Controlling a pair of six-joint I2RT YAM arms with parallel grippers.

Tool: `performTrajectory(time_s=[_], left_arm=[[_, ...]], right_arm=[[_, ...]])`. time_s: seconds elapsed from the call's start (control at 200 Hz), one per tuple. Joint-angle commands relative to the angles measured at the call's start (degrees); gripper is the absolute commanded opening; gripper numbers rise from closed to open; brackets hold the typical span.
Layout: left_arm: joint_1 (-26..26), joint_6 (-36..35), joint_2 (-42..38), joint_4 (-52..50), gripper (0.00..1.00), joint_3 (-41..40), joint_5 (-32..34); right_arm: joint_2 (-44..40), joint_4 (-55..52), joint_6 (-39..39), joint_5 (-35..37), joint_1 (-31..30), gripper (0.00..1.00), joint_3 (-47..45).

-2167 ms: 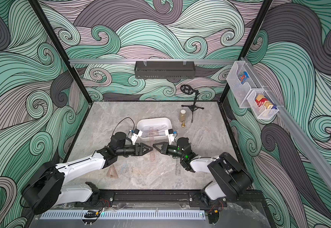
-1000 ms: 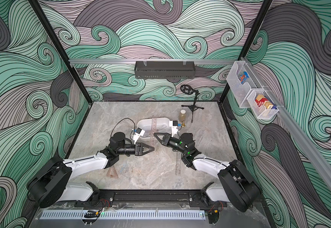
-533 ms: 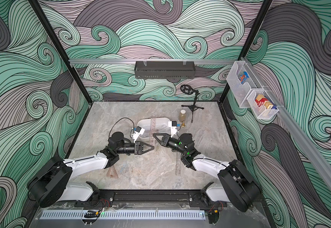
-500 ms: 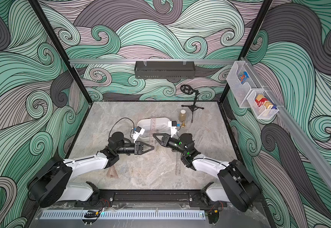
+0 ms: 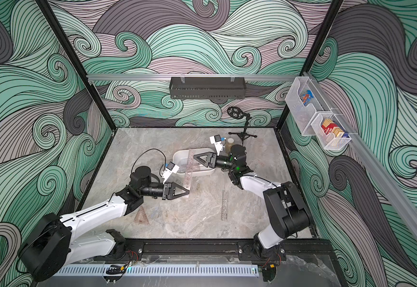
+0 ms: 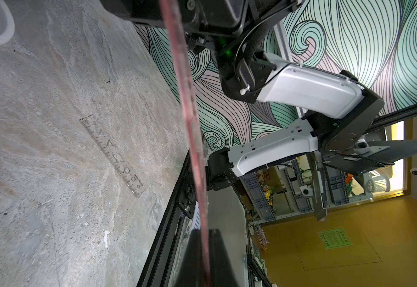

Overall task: Put the scattered rulers into the storage box
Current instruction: Pick up the ruler from the center of the board.

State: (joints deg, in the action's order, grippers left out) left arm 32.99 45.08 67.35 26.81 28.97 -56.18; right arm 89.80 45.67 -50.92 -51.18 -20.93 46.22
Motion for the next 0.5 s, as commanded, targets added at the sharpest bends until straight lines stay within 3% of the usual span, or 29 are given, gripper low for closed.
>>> performTrajectory(time_s=[0.0, 0.13, 0.285, 0.495], left_arm=[[-0.6, -4.1, -0.9, -4.6, 0.0, 0.0, -2.3], [-0.6, -4.0, -0.3, -4.5, 0.0, 0.1, -3.2], [-0.6, -4.3, -0.2, -4.7, 0.0, 0.3, -3.2], [-0.6, -4.7, -0.2, -5.3, 0.0, 0.3, -3.2]], right_arm=[[1.1, 2.5, -0.8, -5.3, -0.2, 0.6, 1.6], [2.1, 9.1, -6.5, -6.4, -0.4, 0.56, 1.9], [1.8, 9.2, -7.3, -6.7, -0.7, 0.48, 3.2], [2.9, 13.1, -11.1, -7.4, -0.8, 0.28, 4.4]])
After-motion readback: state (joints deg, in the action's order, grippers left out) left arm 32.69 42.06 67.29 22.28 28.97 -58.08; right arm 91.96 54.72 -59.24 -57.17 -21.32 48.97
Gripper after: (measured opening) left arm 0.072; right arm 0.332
